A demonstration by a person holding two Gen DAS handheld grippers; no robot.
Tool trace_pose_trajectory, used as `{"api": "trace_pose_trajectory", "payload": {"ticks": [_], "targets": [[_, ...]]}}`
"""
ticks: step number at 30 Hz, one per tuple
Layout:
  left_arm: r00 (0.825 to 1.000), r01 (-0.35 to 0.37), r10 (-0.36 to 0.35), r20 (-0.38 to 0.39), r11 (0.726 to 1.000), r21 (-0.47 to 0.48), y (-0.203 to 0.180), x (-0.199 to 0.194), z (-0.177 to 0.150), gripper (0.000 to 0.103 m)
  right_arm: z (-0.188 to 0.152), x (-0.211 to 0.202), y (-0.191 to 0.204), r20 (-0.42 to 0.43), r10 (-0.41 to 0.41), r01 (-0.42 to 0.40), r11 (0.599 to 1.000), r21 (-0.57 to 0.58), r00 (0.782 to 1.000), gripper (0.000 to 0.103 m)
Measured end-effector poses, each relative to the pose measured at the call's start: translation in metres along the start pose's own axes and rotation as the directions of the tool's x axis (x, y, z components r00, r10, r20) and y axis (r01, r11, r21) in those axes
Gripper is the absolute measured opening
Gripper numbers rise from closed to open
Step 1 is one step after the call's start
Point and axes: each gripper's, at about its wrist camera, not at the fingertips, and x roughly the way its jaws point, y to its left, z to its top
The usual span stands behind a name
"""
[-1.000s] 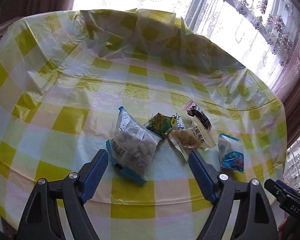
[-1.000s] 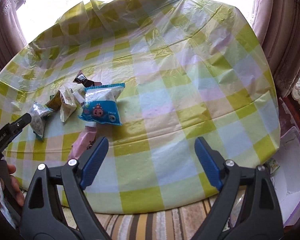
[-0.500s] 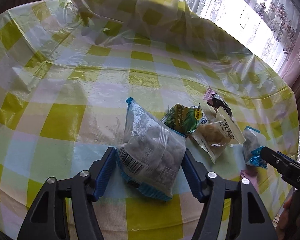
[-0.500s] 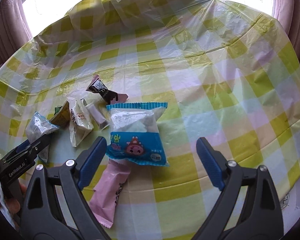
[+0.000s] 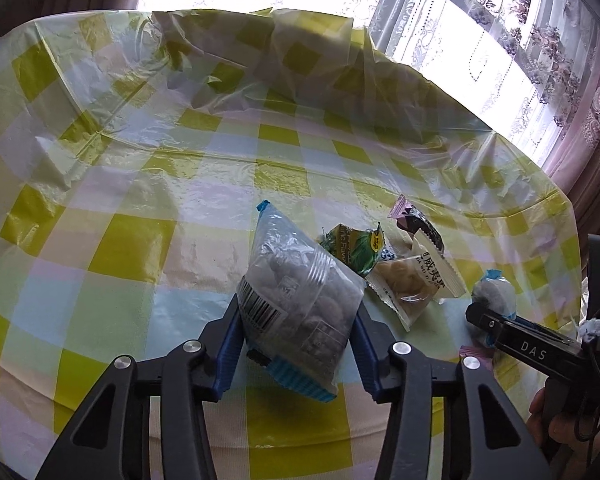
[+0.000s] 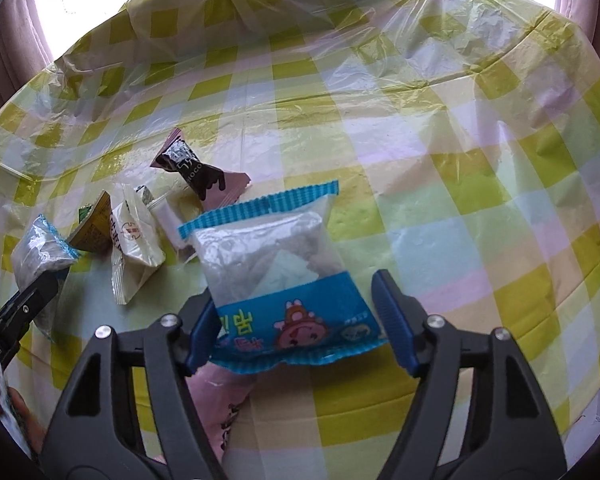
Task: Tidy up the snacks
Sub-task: 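Grasp the clear nut bag with the left gripper while the right grasps the blue-and-white bag, then carry the nut bag and blue-and-white bag into the white box and release both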
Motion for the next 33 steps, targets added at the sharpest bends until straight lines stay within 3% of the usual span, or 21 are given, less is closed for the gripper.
{"api": "trace_pose_trajectory", "payload": {"ticks": [9, 21, 33], "targets": [[0.999, 0.006, -0.006, 0.034, 1.000, -0.006, 0.000, -0.010, -0.001, 0.049, -0.004, -0.008, -0.002, 0.026, -0.013, 0.013, 1.000, 0.007, 1.000, 0.053], [0.997, 0.023, -0.027, 0.072, 0.999, 0.049, -0.028, -0.031, -0.006, 0.049, -0.012, -0.045, -0.018, 0.077, -0.034, 0.032, 0.999, 0.029, 0.996, 0.052], [0.992, 0.119, -0.123, 0.031, 0.986, 0.118, -0.088, -0.055, -0.026, 0.049, -0.033, -0.084, -0.044, 0.076, -0.060, 0.057, 0.998, 0.034, 0.995, 0.052]]}}
